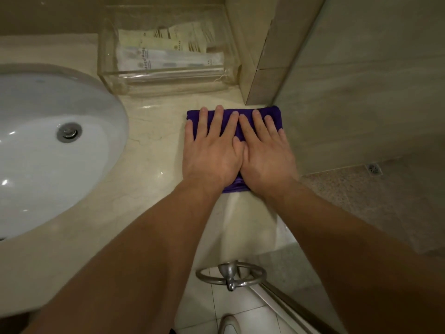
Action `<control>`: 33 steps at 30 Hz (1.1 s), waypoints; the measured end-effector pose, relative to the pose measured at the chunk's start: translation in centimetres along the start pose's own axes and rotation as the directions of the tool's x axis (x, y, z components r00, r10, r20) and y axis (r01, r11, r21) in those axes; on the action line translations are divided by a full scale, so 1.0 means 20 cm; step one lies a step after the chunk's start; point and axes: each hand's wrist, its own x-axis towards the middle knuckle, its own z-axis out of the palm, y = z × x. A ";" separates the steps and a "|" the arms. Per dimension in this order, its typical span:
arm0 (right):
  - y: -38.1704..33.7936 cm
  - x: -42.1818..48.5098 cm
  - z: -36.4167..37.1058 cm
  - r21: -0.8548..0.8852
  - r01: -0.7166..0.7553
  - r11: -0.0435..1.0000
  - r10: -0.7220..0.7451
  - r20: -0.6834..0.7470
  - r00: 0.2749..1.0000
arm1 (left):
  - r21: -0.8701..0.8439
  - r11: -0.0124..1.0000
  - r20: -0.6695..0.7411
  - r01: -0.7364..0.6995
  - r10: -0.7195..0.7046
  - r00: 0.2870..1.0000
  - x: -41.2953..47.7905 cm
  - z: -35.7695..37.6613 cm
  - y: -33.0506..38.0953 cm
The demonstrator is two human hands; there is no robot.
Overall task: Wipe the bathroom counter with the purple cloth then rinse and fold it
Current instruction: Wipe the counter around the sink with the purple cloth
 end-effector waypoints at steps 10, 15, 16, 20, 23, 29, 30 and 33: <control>-0.04 -0.27 0.04 0.003 0.022 1.000 -0.022 0.007 1.000 | 0.010 1.000 -0.007 0.022 -0.022 1.000 -0.29 0.01 0.00; -0.06 -0.39 0.06 0.033 0.045 0.998 -0.045 0.009 0.999 | 0.019 0.999 -0.005 0.036 -0.036 0.999 -0.42 0.02 0.01; -0.07 -0.41 0.06 0.037 0.049 0.998 -0.050 0.009 0.999 | 0.020 0.999 -0.011 0.038 -0.038 0.999 -0.44 0.02 0.01; -0.08 -0.47 0.07 0.032 0.068 0.997 -0.068 0.016 0.998 | 0.030 0.998 -0.024 0.055 -0.054 0.998 -0.52 0.02 0.01; -0.09 -0.51 0.07 0.033 0.075 0.997 -0.076 0.018 0.997 | 0.017 0.997 -0.005 0.069 -0.069 0.998 -0.56 0.02 0.01; -0.11 -0.57 0.09 0.023 0.086 0.996 -0.087 0.019 0.996 | 0.017 0.997 -0.003 0.077 -0.077 0.997 -0.64 0.02 0.00; -0.11 -0.58 0.09 0.020 0.088 0.996 -0.088 0.021 0.996 | 0.014 0.997 -0.001 0.079 -0.079 0.997 -0.66 0.02 0.00; -0.13 -0.61 0.10 -0.003 0.086 0.996 -0.086 0.020 0.996 | 0.006 0.997 0.004 0.073 -0.073 0.997 -0.69 0.02 -0.01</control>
